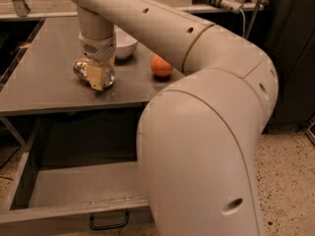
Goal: Place orange can into top drawer
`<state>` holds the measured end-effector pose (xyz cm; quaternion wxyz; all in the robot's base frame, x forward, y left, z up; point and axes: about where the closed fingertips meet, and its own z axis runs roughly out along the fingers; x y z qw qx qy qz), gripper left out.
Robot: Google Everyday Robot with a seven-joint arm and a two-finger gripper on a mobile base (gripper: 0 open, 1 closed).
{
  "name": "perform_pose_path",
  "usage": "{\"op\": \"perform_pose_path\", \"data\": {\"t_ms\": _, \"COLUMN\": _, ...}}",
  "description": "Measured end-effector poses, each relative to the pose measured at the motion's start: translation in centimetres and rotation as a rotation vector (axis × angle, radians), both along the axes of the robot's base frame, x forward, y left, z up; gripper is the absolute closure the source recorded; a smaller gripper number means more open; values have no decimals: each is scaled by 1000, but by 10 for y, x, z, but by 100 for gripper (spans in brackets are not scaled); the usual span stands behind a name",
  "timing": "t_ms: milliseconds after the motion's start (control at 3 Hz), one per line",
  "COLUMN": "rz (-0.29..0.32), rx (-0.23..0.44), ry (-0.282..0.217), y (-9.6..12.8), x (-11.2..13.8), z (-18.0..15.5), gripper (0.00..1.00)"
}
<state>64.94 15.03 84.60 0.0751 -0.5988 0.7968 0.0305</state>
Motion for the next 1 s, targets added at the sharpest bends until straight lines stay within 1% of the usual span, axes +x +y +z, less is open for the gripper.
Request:
{"op": "perform_pose_path", "data": {"t_ms": 333, "rz": -27, "rx": -8, "ry": -17, "y": -26, "x": -30, "z": 18, "gripper": 100}}
{"op": "perform_pose_path", "data": {"t_ms": 667, "rz": -82, "rx": -37, "ry": -9, "y": -68, "x": -85, "z": 34, "gripper": 100}}
{"op": "perform_pose_path", "data": {"t_ms": 1000, "rz": -123, "rx": -67, "ry": 0, "y": -104, "x": -131, "z": 41, "gripper": 100}}
